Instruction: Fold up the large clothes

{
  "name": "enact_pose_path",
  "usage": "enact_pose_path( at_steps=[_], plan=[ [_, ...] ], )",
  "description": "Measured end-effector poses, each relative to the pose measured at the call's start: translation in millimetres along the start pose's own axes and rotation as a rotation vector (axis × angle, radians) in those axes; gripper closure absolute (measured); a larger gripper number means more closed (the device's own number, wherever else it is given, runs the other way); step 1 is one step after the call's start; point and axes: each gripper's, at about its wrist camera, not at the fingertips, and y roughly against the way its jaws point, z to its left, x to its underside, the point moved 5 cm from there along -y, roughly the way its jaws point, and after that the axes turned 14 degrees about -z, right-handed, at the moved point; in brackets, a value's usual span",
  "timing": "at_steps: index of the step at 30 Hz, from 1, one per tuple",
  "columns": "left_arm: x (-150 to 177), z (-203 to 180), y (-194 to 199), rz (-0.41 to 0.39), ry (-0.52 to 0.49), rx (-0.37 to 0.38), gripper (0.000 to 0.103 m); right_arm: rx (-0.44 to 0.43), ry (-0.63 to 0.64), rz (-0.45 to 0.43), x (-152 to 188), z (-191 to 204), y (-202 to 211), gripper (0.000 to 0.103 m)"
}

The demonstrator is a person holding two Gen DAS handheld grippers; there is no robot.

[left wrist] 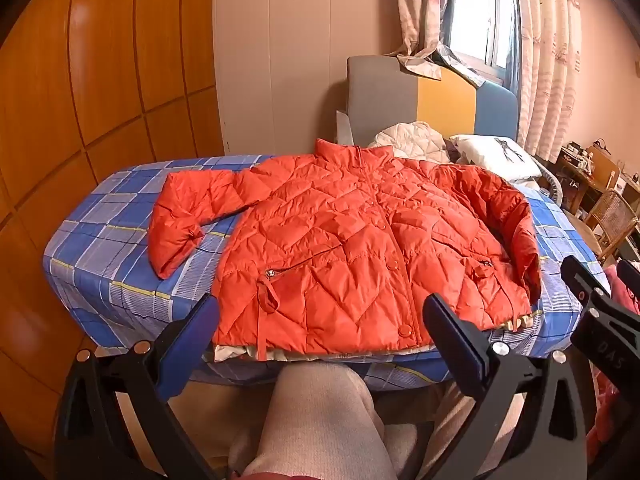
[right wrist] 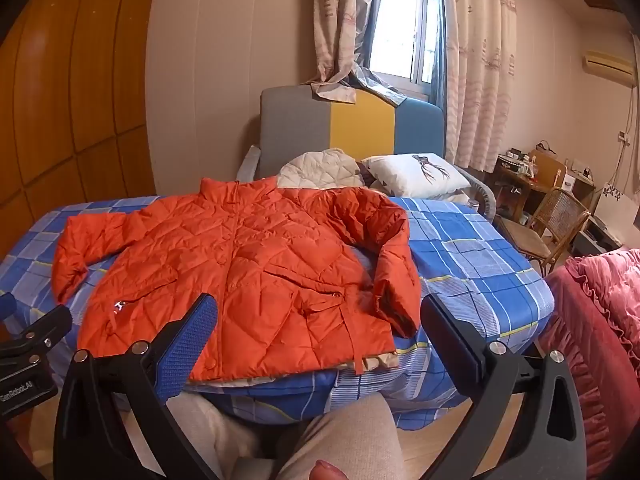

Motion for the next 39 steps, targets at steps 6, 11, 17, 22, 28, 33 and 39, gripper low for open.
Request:
enact_pose_path(
  at_steps=[6, 11, 17, 22, 28, 33, 39],
  plan=[
    [0, 0, 0, 0.006, 0.002, 0.007, 0.002, 0.000, -0.001, 0.001, 0, -1, 0, 0.003],
    [-1, -2, -1, 0.004, 0.004, 0.006, 0.002, -0.001, 0.000, -0.006, -2, -1, 3, 0.003],
    [-1, -4, 0, 0.003, 0.006, 0.009, 0.002, -0.002, 0.001, -0.003, -1, -2, 1, 0.003],
    [-2, -6, 1, 0.002, 0.007, 0.011, 0.002, 0.000, 0.000, -0.003, -2, -2, 1, 0.003],
    [-2, -12, 2, 0.002, 0.008, 0.012, 0.002, -0.003, -0.002, -0.003, -1, -2, 2, 0.003],
    [-2, -12, 2, 0.001, 0.010, 0.013, 0.002, -0.001, 0.000, -0.001, 0, -1, 4, 0.003],
    [-2, -11, 2, 0.001, 0.014, 0.014, 0.002, -0.001, -0.005, -0.002, 0, -2, 3, 0.003]
  ],
)
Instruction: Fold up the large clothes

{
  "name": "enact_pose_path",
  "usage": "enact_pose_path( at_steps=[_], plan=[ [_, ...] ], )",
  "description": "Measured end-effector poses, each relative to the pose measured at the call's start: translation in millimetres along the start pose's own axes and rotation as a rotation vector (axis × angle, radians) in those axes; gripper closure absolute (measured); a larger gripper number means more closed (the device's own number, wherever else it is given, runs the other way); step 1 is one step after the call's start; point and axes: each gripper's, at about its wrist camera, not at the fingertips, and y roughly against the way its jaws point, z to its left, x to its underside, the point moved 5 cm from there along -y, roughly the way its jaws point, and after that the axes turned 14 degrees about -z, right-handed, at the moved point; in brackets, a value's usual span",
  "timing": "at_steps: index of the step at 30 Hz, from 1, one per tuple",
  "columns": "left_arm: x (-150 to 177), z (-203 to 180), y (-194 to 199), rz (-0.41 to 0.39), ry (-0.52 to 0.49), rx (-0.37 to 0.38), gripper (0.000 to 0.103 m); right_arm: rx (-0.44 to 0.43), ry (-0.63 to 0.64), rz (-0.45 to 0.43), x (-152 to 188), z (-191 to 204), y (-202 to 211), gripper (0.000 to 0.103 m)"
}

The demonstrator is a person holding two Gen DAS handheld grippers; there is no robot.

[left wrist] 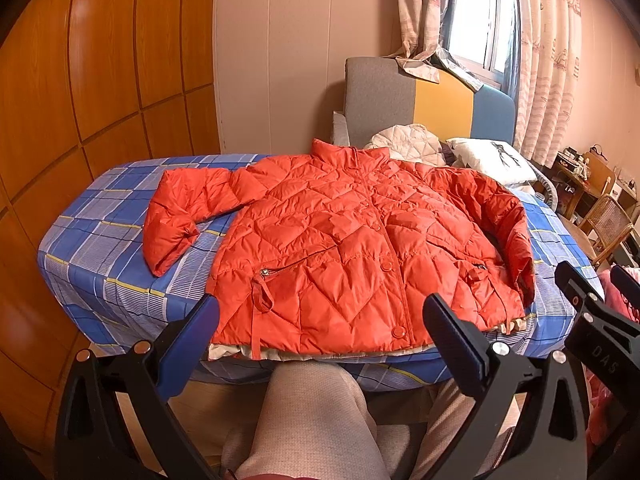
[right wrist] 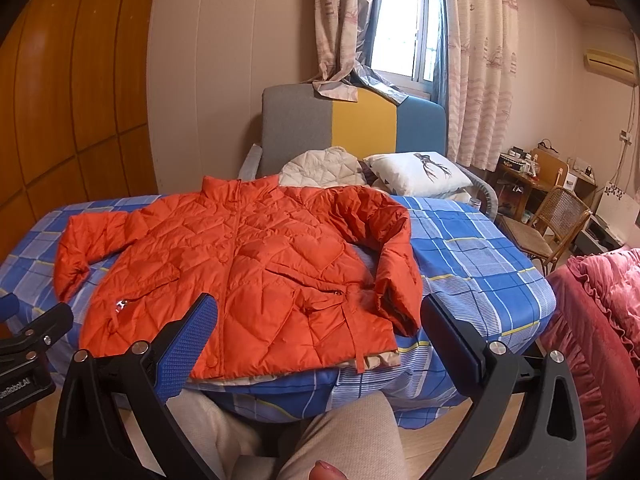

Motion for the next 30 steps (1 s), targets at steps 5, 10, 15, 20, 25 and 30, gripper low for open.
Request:
enact_pose_path(
  at_steps=[5, 10, 15, 20, 25, 30],
  plan=[
    [0.5, -0.2, 0.7, -0.002, 0.001, 0.005, 0.002, -0.002, 0.001, 0.003, 0.1, 1.1, -0.3, 0.003],
    [1.8, -0.9, 1.2, -0.003, 0.003, 0.006, 0.002, -0.001, 0.001, 0.003, -0.1, 0.9, -0.5, 0.003],
    [1.9, -0.3, 1.3, -0.004, 0.004, 0.006, 0.002, -0.001, 0.000, 0.004, 0.8, 1.2, -1.5, 0.003],
    [2.8, -2.3, 2.0, -0.003, 0.007, 0.007, 0.002, -0.006, 0.004, 0.011, 2.9, 5.1, -3.3, 0.003],
    [3.1, -1.6, 2.3, -0.003, 0.005, 0.013, 0.002, -0.003, 0.001, 0.016, 4.0, 4.5, -4.7, 0.003],
    [6.6, -2.0, 1.7, 0.000, 0.011, 0.023, 0.002, -0.005, 0.003, 0.016, 2.5, 5.0, -4.2, 0.003]
  ],
)
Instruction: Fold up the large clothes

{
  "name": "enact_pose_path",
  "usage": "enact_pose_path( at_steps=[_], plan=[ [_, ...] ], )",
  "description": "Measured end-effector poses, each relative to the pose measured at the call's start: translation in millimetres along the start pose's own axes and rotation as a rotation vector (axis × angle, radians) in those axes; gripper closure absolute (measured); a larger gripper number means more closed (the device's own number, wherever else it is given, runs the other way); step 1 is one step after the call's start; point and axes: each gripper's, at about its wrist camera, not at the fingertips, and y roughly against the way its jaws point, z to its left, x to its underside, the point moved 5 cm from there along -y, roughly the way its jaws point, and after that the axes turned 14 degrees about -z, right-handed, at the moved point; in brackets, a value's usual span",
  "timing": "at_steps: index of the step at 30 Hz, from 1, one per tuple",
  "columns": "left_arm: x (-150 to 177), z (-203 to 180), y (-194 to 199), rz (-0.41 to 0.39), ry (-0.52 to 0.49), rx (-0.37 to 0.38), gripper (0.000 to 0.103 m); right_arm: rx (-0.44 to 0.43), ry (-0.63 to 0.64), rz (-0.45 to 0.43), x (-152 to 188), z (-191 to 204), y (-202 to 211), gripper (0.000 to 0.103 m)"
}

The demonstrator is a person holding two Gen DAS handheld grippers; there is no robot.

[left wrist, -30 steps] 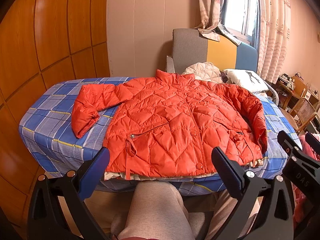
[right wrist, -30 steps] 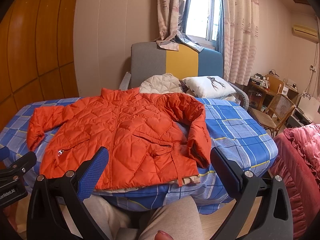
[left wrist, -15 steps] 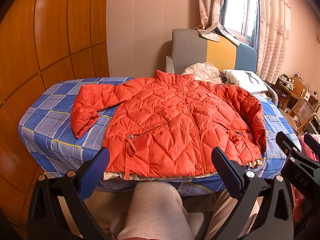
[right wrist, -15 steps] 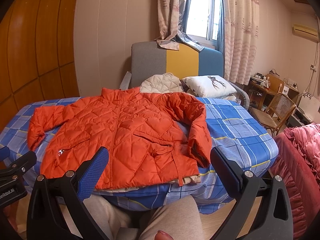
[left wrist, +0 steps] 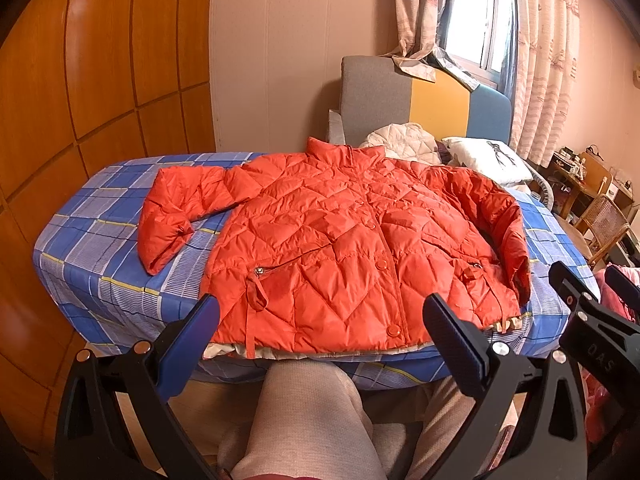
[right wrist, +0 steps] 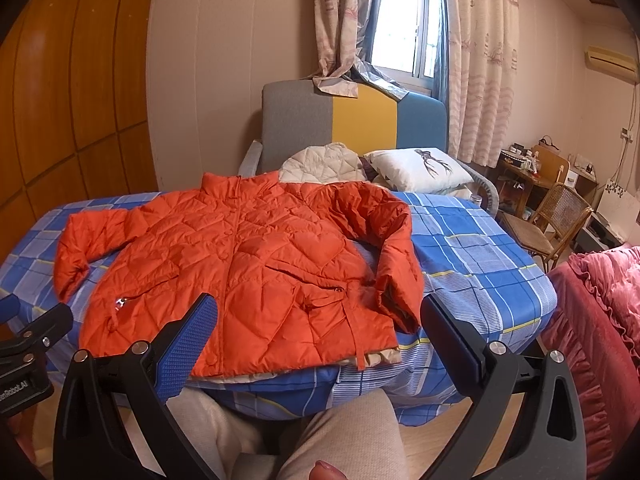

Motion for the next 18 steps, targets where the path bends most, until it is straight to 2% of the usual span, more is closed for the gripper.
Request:
enact_pose_path(
  at_steps=[14, 18],
  plan=[
    [0, 3, -3, 0.005, 0.014, 0.011, 0.002, -0.001, -0.005, 0.006, 1, -1, -3, 0.003],
    [4, 6, -15, 0.072, 0.024, 0.040, 0.002, -0.005, -0.003, 0.025, 4, -6, -11, 0.003]
  ],
)
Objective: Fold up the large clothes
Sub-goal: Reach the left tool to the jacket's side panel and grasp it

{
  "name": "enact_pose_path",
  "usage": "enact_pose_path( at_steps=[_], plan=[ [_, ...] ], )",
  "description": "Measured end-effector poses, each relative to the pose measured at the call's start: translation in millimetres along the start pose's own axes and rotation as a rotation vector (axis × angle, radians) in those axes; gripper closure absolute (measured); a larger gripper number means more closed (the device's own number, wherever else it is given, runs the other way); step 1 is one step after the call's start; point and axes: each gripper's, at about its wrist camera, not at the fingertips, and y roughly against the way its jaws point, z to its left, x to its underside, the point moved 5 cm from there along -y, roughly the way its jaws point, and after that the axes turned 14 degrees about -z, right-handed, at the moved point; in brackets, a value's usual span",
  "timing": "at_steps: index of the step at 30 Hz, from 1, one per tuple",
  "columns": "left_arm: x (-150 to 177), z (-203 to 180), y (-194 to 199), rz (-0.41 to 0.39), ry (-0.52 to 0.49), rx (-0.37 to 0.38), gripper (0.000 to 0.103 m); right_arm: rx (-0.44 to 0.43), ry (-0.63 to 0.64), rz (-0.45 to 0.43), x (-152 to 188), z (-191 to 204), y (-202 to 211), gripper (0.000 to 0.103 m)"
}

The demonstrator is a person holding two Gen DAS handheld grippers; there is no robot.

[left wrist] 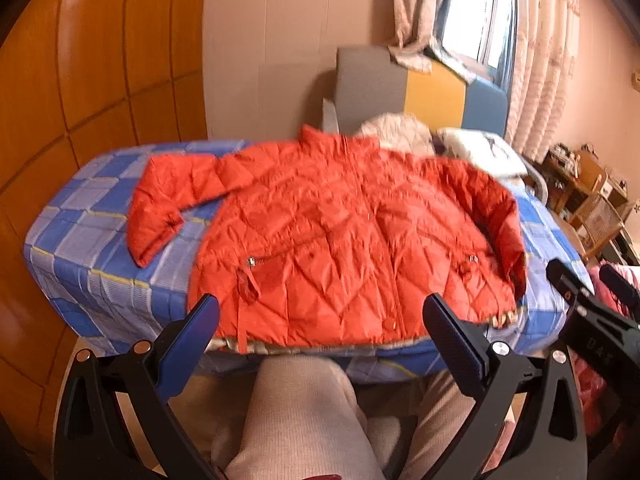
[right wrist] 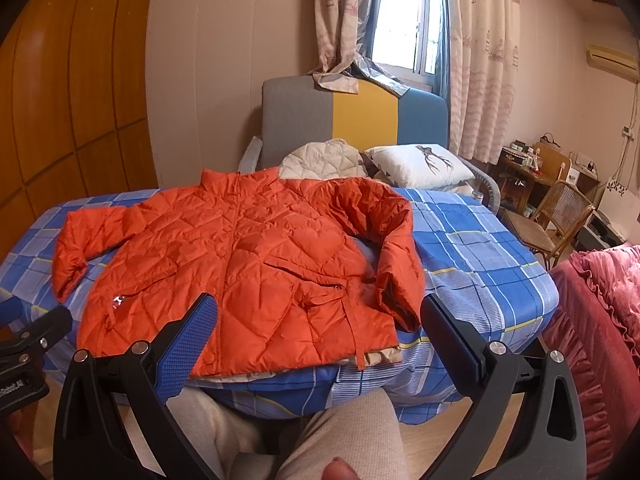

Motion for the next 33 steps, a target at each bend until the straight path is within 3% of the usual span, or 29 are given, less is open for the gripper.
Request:
enact_pose_path(
  at_steps=[5, 12, 15, 18, 23, 29, 33],
  plan=[
    [7, 15, -14, 0.031, 0.053, -0.008, 0.002, 0.009, 0.005, 0.047, 9, -5, -19, 0.003],
    [18, 49, -45, 0.058, 0.071, -0.144, 0.002, -0.038, -0.020, 0.091, 17, -13, -59, 0.003],
    [22, 64, -65, 0.087, 0.123, -0.125, 0.002, -0.089, -0.076, 0.093, 22, -23, -77, 0.003],
    [30, 74, -89, 0.144, 0.177, -0.124, 0.002, -0.037, -0.066, 0.119, 27, -40, -91, 0.003],
    [37, 64, -122, 0.201, 0.073, -0.153, 0.002, 0.019, -0.110, 0.174, 37, -81, -115, 0.003],
    [31, 31, -144, 0.227, 0.035, -0.069, 0.002, 0.082, -0.188, 0.202, 48, -132, -136, 0.003],
    [23, -20, -153, 0.219, -0.026, 0.060, 0.002, 0.187, -0.220, 0.213, 54, -167, -144, 0.003]
  ],
)
